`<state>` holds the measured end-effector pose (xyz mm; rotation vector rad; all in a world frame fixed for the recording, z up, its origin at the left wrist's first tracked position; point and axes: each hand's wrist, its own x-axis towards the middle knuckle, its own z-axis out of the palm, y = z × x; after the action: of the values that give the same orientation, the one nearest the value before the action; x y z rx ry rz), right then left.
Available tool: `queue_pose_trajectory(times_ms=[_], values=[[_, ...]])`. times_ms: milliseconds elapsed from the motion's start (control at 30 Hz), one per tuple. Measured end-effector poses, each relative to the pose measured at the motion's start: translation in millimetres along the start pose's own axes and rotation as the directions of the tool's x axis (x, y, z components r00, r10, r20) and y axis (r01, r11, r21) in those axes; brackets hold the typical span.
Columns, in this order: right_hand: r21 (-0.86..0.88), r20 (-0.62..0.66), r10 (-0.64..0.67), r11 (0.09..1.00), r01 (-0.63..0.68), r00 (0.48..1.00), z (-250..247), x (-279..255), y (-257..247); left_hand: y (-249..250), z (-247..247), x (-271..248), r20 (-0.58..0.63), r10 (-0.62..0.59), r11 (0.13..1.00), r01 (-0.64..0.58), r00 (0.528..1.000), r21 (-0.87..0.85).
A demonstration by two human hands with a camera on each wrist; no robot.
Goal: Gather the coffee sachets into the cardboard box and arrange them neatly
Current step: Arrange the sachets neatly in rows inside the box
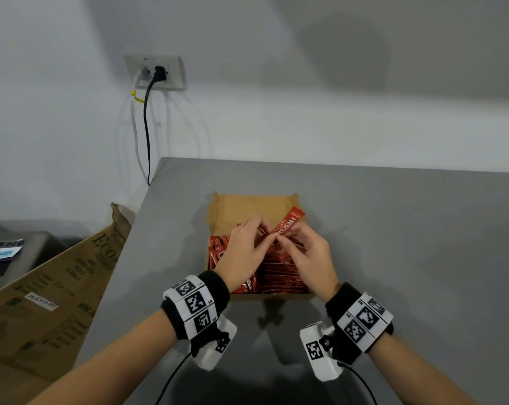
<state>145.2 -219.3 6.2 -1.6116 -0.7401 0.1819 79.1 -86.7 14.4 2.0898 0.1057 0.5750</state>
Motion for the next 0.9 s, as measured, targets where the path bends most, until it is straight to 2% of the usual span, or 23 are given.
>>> queue_pose_trajectory(times_ms=[67, 167, 267, 333, 400, 467, 667, 900], values=[[-0.028, 0.005, 0.012, 1.000, -0.012, 1.000, -5, 1, 3, -3, 0, -2, 0.007, -0.002, 1.000, 0.002, 1.000, 0.017], [-0.126, 0.009, 0.012, 0.992, -0.011, 1.000, -11, 0, 6, -4, -1, -4, 0.135, -0.028, 0.999, 0.025, 0.990, 0.029], [-0.171, -0.011, 0.031, 0.985, -0.032, 0.999, -20, 2, 5, -10, -5, -4, 0.278, -0.061, 0.979, 0.003, 0.959, 0.204], [-0.192, -0.009, 0.084, 0.978, -0.084, 0.996, -28, 5, 6, -13, -12, -4, 0.402, -0.114, 0.946, -0.025, 0.908, 0.324], [-0.207, 0.029, 0.141, 0.969, -0.132, 0.990, -34, 5, 6, -14, -16, -4, 0.535, -0.163, 0.927, -0.057, 0.829, 0.371], [-0.192, 0.059, 0.187, 0.966, -0.172, 0.981, -36, 3, 7, -16, -18, -4, 0.600, -0.172, 0.911, -0.105, 0.781, 0.399], [-0.155, 0.068, 0.238, 0.962, -0.225, 0.969, -37, 0, 9, -22, -13, -10, 0.652, -0.168, 0.902, -0.152, 0.739, 0.405], [-0.223, 0.130, 0.219, 0.957, -0.187, 0.967, -43, -1, 6, -26, -4, -13, 0.617, -0.153, 0.840, -0.227, 0.772, 0.493]])
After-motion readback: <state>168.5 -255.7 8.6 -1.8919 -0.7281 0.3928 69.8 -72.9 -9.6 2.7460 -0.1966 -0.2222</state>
